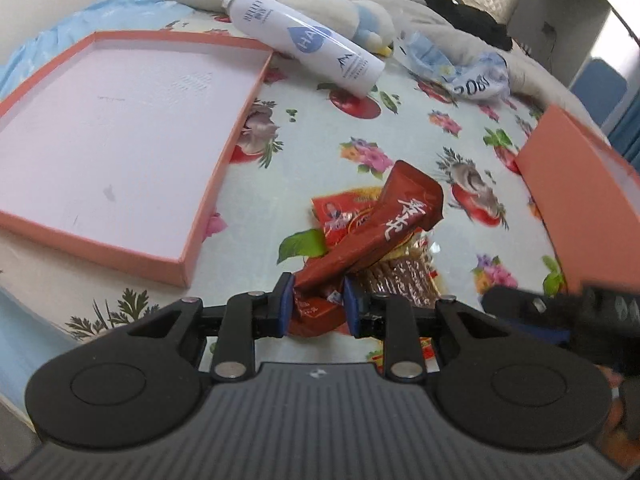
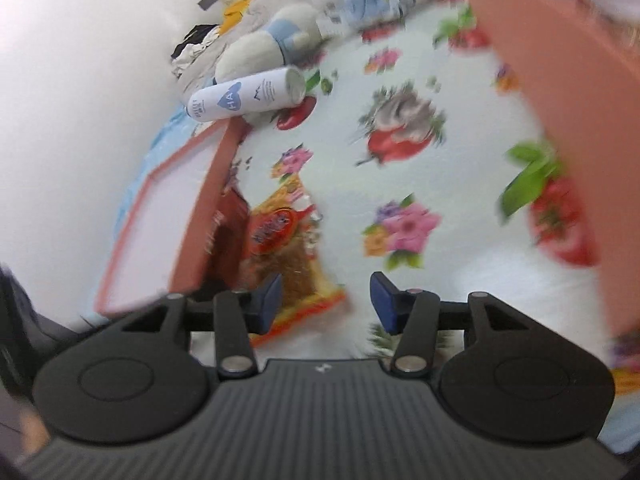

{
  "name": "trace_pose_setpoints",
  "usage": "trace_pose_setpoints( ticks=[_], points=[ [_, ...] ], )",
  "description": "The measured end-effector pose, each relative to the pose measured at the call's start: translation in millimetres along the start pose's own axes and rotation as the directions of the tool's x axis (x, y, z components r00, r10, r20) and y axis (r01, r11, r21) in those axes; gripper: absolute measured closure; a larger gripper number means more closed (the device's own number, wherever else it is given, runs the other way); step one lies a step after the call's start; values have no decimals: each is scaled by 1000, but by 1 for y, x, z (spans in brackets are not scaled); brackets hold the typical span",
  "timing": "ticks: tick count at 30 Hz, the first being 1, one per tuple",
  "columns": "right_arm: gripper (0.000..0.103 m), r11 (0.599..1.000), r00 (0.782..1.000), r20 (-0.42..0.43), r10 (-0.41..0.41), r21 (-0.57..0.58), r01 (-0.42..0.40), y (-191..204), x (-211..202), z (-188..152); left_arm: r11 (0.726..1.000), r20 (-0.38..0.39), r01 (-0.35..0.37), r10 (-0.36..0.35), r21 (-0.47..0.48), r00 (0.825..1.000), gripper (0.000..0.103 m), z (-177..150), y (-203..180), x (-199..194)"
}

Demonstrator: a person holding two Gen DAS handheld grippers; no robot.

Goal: Organize snacks

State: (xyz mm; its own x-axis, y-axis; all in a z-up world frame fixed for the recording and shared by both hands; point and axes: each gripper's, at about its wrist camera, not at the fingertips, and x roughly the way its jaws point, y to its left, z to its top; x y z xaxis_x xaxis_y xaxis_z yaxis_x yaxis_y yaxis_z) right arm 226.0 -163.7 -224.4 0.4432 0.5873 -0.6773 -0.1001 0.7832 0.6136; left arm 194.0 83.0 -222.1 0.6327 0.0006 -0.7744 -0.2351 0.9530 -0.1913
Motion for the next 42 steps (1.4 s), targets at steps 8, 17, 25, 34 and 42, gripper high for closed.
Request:
trace_pose_setpoints(
  ticks=[8,17,25,34,42],
  points=[
    [55,954,982,-127,140,283,-99,-21,24,7,1000,-1,-17,17,25,1000,73,-5,-5,5],
    [74,916,974,-131,183,383,-120,-24,33,-3,1000,2,-8,8,18,1000,73,-6,-2,5],
    [99,937,979,-126,163,332,-113,-18,37,-3,1000,-14,-2,2,-23,1000,73,-1,-4,-2],
    [100,999,999,-30,40,26,-39,26,-13,26,994,-8,55,-56,-93,998,73,17,-19,-29],
    [100,990,997,59,-41,-136,48,43,-58,53,989,20,91,-89,-119,996,73,51,-41,-55]
  ],
)
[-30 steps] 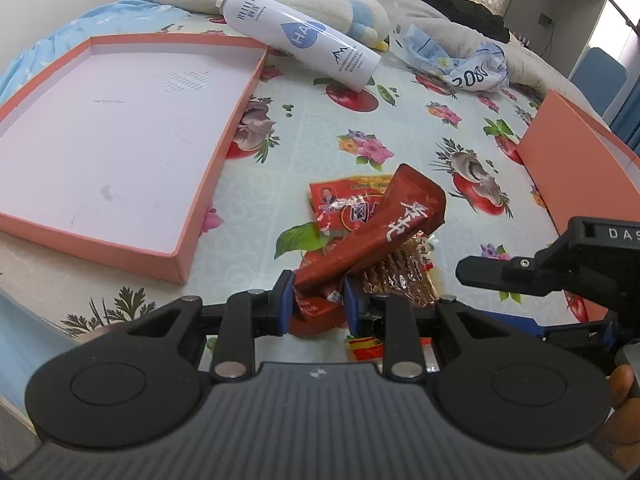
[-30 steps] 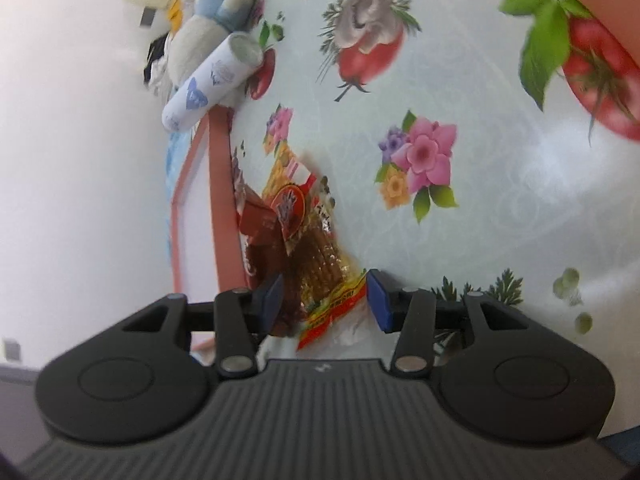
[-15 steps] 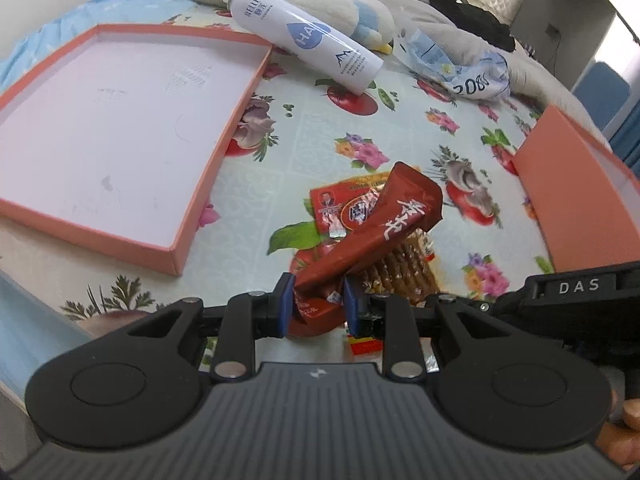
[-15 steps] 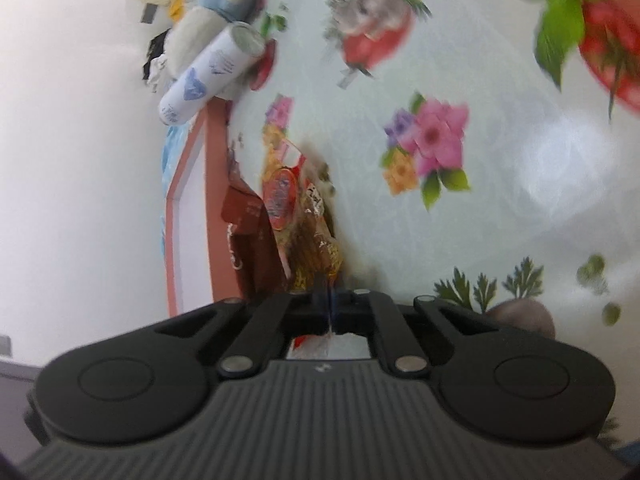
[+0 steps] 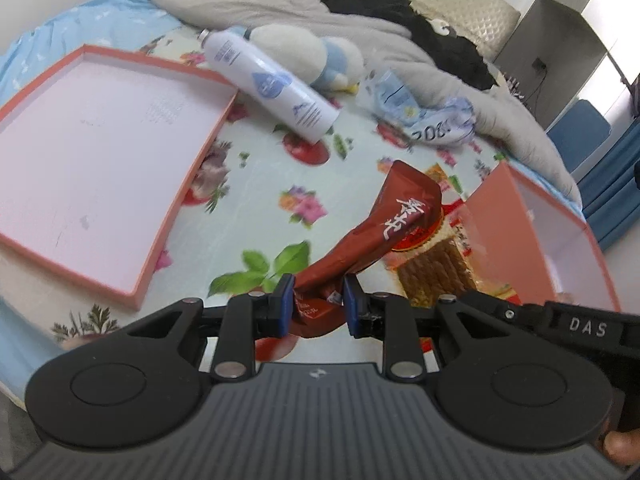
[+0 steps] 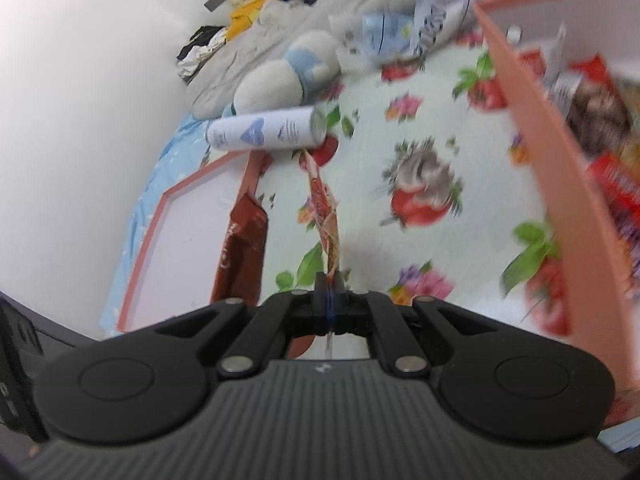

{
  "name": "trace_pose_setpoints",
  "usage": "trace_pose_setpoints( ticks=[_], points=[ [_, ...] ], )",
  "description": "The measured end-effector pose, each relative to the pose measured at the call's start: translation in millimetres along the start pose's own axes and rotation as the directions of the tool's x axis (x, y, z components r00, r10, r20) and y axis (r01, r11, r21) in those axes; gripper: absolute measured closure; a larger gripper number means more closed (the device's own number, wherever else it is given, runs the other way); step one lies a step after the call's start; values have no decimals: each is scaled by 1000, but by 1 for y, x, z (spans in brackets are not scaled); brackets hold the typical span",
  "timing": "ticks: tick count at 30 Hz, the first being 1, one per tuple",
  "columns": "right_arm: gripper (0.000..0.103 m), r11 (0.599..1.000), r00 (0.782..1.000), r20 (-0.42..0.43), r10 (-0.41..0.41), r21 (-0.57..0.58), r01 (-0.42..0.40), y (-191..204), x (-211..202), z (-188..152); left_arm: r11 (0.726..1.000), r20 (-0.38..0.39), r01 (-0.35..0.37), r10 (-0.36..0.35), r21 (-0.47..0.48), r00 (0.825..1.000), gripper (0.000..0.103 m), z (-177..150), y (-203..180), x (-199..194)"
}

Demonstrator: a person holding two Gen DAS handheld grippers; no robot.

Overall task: Organize snacks
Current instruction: 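Lift both packets and carry them over the deep box, then lower both packets into the deep box and open both grippers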

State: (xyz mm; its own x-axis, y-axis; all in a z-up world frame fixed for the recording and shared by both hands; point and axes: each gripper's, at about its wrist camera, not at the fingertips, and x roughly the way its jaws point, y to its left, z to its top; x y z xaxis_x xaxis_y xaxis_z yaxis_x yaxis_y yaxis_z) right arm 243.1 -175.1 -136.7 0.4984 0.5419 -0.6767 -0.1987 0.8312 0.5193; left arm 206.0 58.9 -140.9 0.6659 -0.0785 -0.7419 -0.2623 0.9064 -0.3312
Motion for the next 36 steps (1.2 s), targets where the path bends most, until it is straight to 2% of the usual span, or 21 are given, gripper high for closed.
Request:
trace_pose_setpoints(
  ticks=[5,12,17,21,29,36],
  points=[
    [100,998,997,63,-41,-38,44,2,-26,18,999,-5,46,-46,16,999,73,17,-24,-12],
    [100,991,982,165,-91,-84,106,5,-69,51,994,12,93,-94,49,996,73,48,-66,-36],
    [100,989,965,239,-104,-76,125,-9,-109,73,985,55,148,-153,83,987,73,72,-103,-56],
    [100,982,939,309,-153,-61,180,-30,-145,86,973,62,200,-208,114,976,73,83,-134,-61],
    [100,958,889,380,-257,-22,287,-82,-190,87,939,-4,277,-282,203,959,73,70,-213,-36],
    [100,937,878,333,-344,68,342,-154,-183,78,910,-103,316,-299,268,949,73,38,-276,19]
  ],
)
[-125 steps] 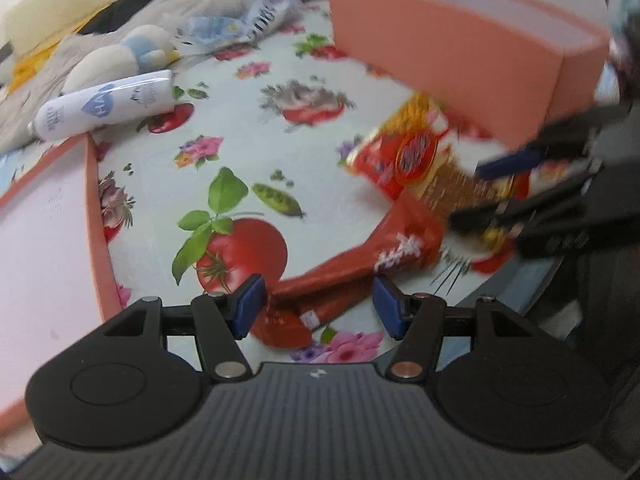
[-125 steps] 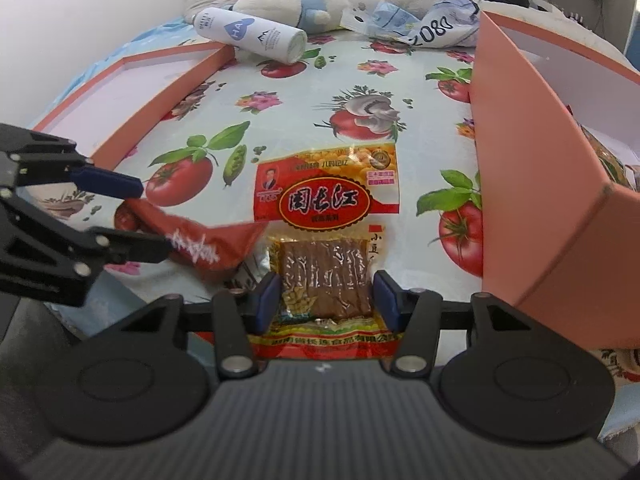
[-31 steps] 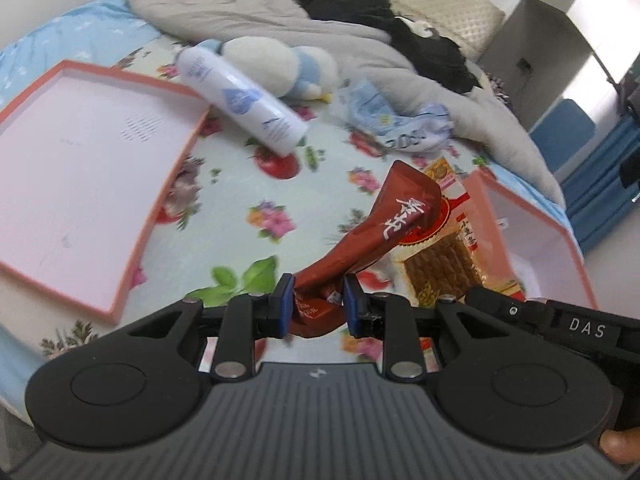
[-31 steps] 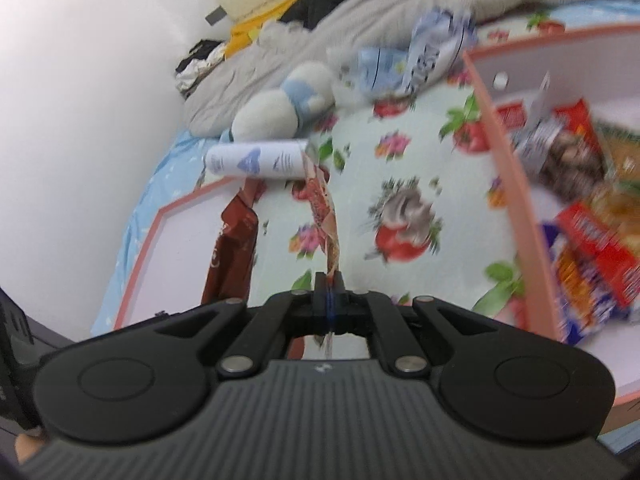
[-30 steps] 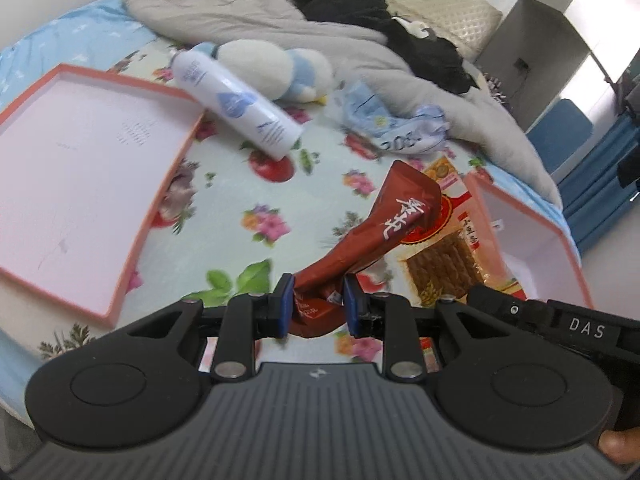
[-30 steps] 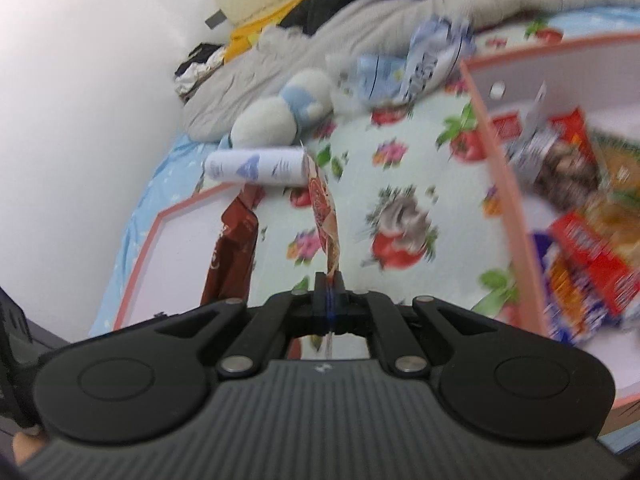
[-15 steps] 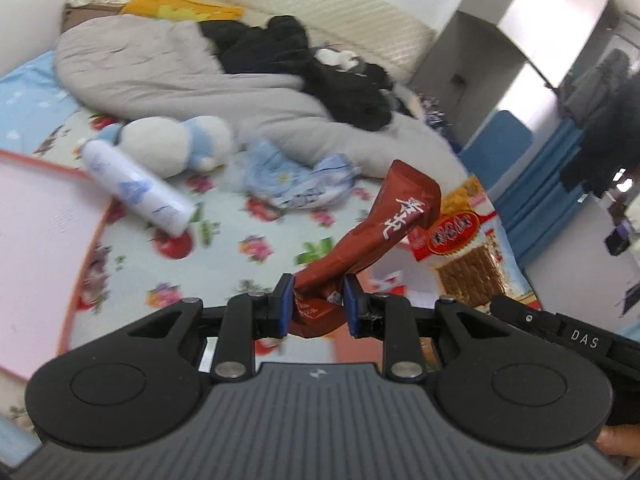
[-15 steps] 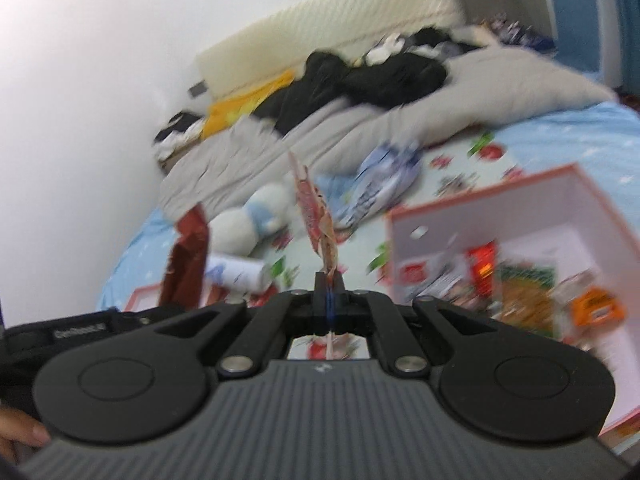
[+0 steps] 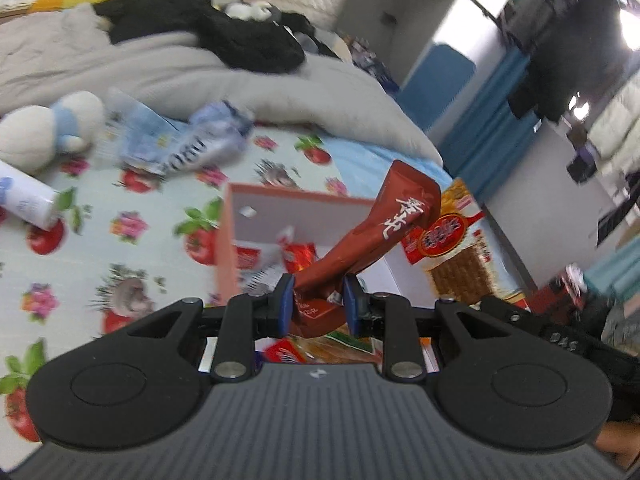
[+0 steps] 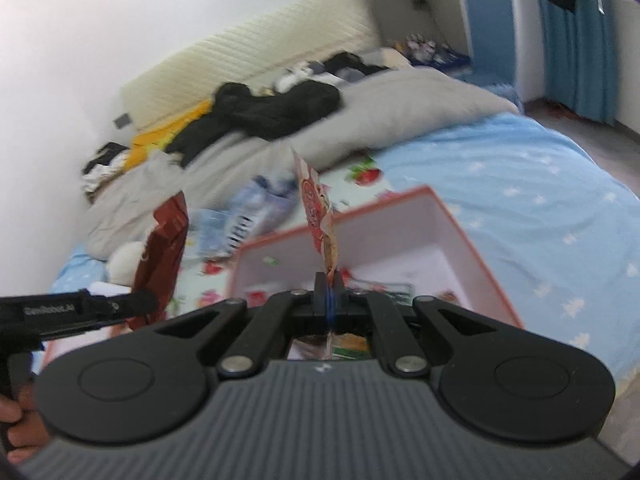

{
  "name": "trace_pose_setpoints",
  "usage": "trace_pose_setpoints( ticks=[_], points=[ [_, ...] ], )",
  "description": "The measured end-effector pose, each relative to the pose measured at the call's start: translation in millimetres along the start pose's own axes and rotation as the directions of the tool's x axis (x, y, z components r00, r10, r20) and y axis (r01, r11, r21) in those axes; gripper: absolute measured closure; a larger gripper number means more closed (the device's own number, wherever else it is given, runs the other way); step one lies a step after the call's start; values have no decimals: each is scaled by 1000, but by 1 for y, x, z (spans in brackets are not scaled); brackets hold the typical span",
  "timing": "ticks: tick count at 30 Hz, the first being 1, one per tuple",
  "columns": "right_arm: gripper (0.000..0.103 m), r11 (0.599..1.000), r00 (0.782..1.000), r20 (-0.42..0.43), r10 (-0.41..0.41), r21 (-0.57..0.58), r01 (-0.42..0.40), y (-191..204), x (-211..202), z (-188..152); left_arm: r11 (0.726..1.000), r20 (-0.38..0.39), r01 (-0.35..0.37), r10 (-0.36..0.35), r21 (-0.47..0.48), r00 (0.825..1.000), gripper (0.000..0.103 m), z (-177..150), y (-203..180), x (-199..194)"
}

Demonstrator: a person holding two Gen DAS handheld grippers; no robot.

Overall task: Organize snacks
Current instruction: 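Lower both packets into the deep box and open both grippers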

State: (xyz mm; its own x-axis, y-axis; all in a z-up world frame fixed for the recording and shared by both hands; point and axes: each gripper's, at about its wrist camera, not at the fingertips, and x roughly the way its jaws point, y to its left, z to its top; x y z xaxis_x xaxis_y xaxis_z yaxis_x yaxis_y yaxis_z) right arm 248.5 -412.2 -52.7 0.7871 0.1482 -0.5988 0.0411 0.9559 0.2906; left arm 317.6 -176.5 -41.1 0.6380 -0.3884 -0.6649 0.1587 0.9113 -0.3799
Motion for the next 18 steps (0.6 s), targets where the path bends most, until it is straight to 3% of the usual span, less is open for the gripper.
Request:
trace_pose_setpoints(
  ticks=[9,18],
  points=[
    [99,1000,994,-108,-22,9,23,-41,58,-33,998,-126,-35,42,59,991,73,-24,-28,98],
    [97,1000,990,-140,-11,4,12,-49,78,-44,998,-165,-48,55,48,985,72,-32,-21,128]
  ],
)
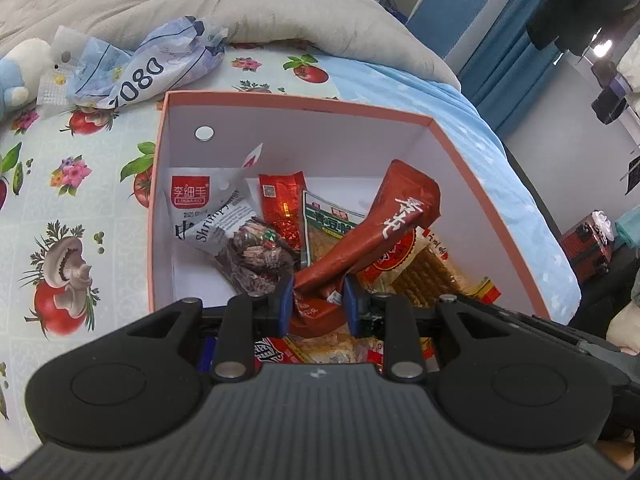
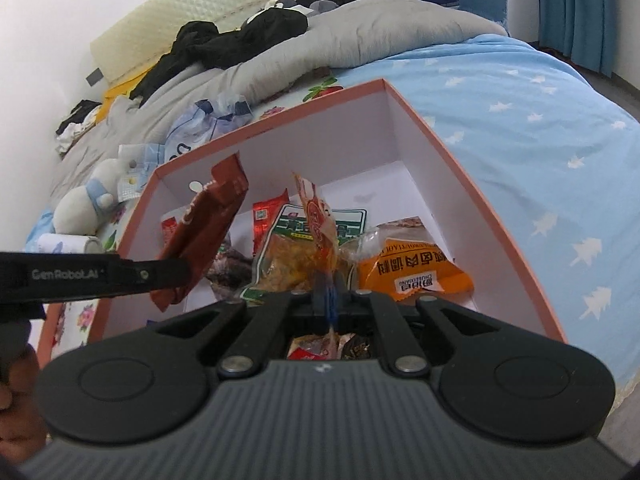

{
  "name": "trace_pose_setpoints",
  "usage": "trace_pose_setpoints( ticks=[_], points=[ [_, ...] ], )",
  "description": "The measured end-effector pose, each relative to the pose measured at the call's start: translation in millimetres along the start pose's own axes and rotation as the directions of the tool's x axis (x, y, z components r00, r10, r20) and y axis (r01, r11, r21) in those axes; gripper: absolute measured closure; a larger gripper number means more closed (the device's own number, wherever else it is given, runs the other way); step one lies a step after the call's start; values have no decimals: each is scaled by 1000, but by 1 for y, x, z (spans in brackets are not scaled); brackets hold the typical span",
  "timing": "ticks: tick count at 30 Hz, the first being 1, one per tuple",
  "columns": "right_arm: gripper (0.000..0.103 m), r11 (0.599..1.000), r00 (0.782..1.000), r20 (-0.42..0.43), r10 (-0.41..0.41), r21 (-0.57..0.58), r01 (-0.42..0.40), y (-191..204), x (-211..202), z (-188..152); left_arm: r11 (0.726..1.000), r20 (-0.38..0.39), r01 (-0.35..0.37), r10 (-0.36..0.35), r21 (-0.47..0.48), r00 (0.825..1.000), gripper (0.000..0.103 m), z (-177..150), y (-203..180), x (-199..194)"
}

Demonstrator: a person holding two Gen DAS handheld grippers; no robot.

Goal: Organize snacks

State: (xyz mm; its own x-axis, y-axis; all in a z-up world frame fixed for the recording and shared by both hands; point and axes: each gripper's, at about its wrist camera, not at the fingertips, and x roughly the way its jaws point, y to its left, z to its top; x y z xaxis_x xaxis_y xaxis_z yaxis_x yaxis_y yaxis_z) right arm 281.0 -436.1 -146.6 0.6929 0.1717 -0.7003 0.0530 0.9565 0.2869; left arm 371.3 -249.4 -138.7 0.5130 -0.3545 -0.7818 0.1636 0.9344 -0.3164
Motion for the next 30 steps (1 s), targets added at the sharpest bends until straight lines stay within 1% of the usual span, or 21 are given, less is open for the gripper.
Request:
trace_pose_setpoints(
  ticks=[2,3,4,5,7,8,9,13,18,23,26,30],
  points=[
    [96,1000,1000,-3,-4,4,4,-2,0,2,1000,1,14,-14,-11,1000,72,1,1,-4],
    [96,1000,1000,-6,-10,6,10,-1,-1,3,1000,-1,22,-22,-15,1000,67,2,1,-6],
    [96,1000,1000,-9,-14,4,14,-1,-2,4,999,-3,33,-33,-15,999,58,2,0,-9],
    [94,1000,1000,-11,-17,2,17,0,-4,5,999,0,39,-39,-8,999,53,2,0,-12],
    [82,1000,1000,-2,-17,2,17,1,-9,5,1000,13,20,-20,2,1000,40,0,-3,-22],
    [71,1000,1000,6,-18,-1,18,3,-13,5,1000,23,13,-13,5,1000,37,-1,-3,-28],
    [66,1000,1000,11,-21,-7,21,4,-16,4,1000,33,13,-13,8,999,36,-2,-4,-34],
    [66,1000,999,38,-23,0,23,8,-35,4,999,63,25,-26,20,998,36,-4,-1,-62],
    [66,1000,994,105,-23,-11,24,21,-72,12,998,134,40,-45,40,990,36,-5,1,-114],
    [66,999,981,192,3,-37,4,44,-120,21,995,221,54,-71,78,973,36,-8,-1,-172],
    [66,998,973,229,18,-67,-2,60,-143,26,993,270,38,-68,116,960,36,-10,-7,-202],
    [66,996,959,278,50,-80,-29,75,-173,30,988,310,49,-92,145,946,36,-16,-12,-236]
  ],
)
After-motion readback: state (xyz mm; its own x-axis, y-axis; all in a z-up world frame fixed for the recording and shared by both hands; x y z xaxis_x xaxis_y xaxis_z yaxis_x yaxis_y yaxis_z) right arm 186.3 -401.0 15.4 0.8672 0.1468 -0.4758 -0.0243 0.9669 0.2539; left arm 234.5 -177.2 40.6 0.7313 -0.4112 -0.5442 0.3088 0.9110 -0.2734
